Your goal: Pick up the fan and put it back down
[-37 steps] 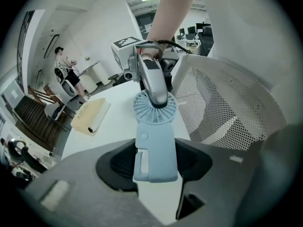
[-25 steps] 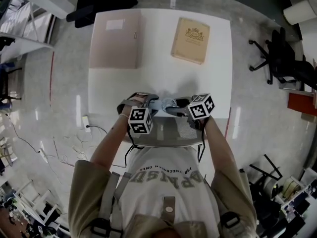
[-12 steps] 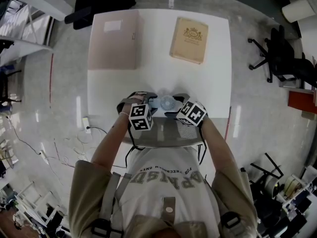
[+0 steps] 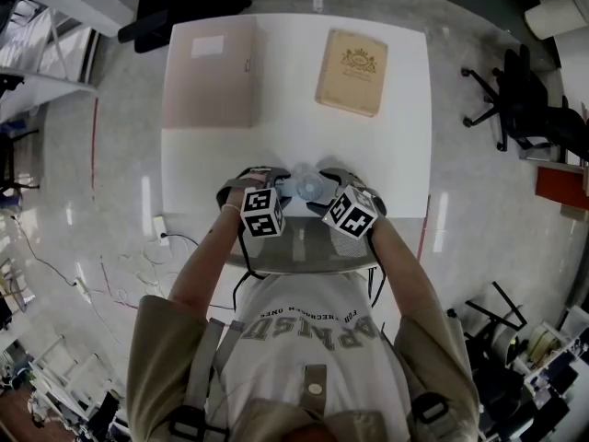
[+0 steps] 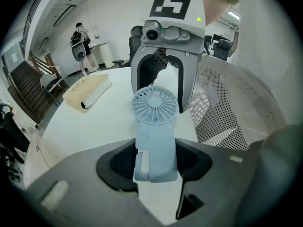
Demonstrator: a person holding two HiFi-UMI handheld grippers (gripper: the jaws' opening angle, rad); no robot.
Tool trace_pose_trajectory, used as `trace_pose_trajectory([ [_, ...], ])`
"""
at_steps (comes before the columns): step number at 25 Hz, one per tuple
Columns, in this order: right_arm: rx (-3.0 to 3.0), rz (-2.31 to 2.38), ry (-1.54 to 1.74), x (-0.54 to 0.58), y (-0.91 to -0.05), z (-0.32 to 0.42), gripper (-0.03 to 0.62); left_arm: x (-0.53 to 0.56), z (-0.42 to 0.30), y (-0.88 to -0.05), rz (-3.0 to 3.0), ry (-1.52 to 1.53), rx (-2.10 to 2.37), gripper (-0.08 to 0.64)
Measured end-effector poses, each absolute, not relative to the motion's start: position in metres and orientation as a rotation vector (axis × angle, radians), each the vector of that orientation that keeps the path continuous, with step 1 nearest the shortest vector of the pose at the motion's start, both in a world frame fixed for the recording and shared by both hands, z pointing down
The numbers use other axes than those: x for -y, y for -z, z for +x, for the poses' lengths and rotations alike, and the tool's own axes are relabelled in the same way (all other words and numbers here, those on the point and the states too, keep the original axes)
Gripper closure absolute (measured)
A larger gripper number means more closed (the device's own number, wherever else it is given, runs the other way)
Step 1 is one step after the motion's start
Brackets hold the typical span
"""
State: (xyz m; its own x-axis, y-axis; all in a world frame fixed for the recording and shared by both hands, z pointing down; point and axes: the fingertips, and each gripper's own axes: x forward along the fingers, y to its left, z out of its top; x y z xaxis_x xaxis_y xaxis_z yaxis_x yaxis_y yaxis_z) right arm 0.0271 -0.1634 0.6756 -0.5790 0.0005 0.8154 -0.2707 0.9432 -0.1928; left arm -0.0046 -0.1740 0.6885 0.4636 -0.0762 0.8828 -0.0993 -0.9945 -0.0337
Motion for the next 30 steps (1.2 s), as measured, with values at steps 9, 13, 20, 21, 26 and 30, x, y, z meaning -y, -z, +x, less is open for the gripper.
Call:
trace_pose_trajectory([
  [9,2.108,0.144,-0.308,0.16,-0.69,0.028,0.276,0.176,-0.005,-0.703,2.64,-1.672,0.13,0.336],
  [13,2.086,0.121,-0.316,0.161,-0.694,0.03,0.278,0.175,-0.003,-0.707,2.618,-1.668,0.115,0.334],
  [20,2.05,0.088,-0.329,0.165,-0.7,0.028,0.282,0.178,-0.005,-0.716,2.586,-1.731,0.15,0.33],
  [21,2.046,0.084,-0.329,0.165,-0.701,0.028,0.282,0.179,-0.005,-0.716,2.586,-1.736,0.152,0.33],
  [26,2.015,0.055,-0.329,0.163,-0.707,0.031,0.285,0.177,-0.004,-0.717,2.59,-1.749,0.156,0.328],
  [30,2.006,0.042,-0.353,0.164,-0.707,0.031,0.285,0.178,-0.005,-0.716,2.595,-1.733,0.158,0.327],
])
